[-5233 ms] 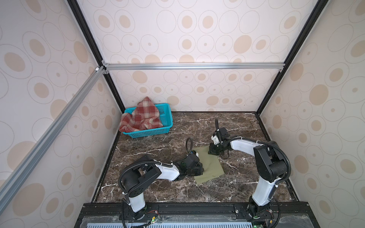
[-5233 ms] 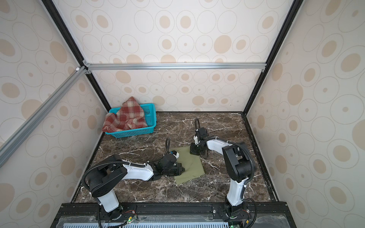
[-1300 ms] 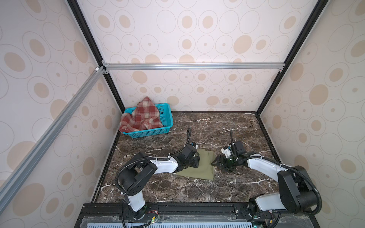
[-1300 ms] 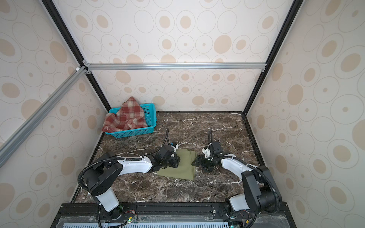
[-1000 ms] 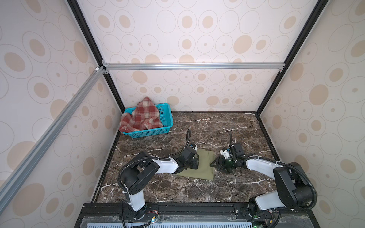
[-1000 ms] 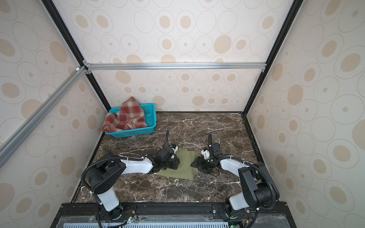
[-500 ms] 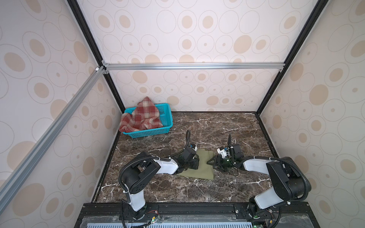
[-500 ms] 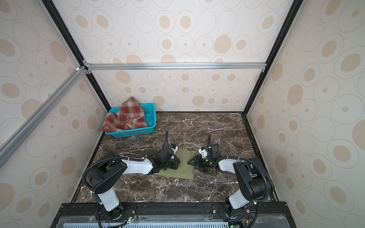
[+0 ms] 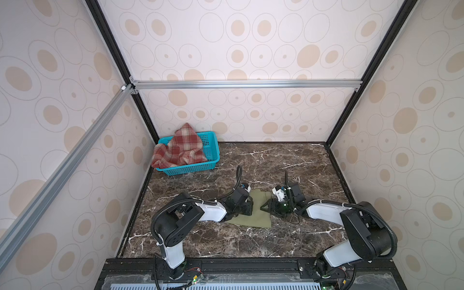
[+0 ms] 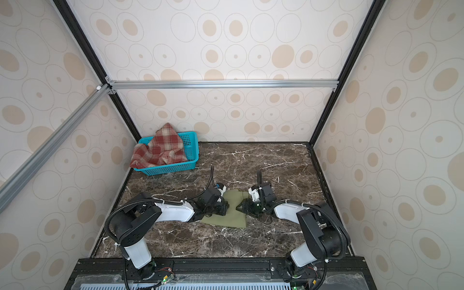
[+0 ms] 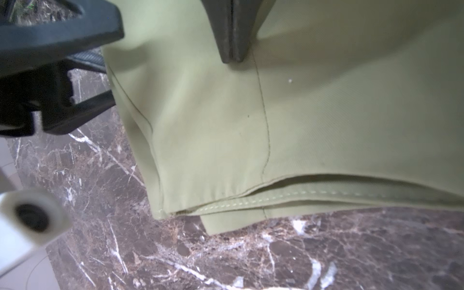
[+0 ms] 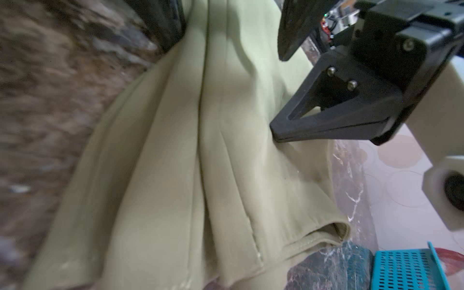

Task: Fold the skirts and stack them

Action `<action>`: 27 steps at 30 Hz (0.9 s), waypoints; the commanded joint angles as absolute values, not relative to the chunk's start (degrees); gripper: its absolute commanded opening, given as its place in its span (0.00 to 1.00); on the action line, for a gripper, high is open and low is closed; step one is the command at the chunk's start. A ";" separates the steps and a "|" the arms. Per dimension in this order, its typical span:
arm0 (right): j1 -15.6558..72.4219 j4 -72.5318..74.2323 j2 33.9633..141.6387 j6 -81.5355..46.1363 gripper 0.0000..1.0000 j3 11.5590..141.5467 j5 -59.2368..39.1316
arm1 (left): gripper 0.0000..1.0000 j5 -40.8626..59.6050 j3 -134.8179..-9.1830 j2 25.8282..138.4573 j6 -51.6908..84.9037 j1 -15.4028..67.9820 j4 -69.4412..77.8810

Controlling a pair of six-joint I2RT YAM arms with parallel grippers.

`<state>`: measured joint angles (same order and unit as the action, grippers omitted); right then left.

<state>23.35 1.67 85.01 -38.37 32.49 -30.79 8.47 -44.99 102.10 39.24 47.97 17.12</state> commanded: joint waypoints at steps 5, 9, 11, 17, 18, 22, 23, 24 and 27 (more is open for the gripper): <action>23.35 -3.34 87.29 -38.05 0.66 29.34 -24.91 | 0.00 8.03 -43.91 103.62 39.65 48.52 14.59; 23.54 3.22 91.51 -40.17 0.64 29.03 -27.77 | 0.00 8.00 -44.07 103.66 39.58 48.52 14.50; 23.77 6.21 93.08 -41.21 0.62 29.10 -29.25 | 0.00 8.09 -44.12 103.71 39.57 48.54 14.50; 24.35 11.24 96.85 -43.04 0.46 29.70 -31.28 | 0.00 8.00 -44.04 103.79 39.86 48.60 14.41; 24.43 11.96 97.33 -43.38 0.40 29.79 -31.44 | 0.00 8.00 -44.09 103.73 39.99 48.63 14.49; 24.80 13.45 98.60 -44.24 0.20 30.07 -31.57 | 0.00 7.95 -44.03 103.80 40.04 48.61 14.41; 24.74 13.55 98.61 -44.53 0.16 30.10 -31.32 | 0.00 7.92 -44.03 103.72 40.08 48.60 14.28; 24.79 13.64 98.46 -44.62 0.06 30.11 -31.20 | 0.00 7.84 -44.12 103.44 40.22 48.61 14.28; 24.78 11.06 97.13 -43.55 0.00 31.68 -31.48 | 0.00 7.41 -45.11 102.03 40.35 48.53 13.33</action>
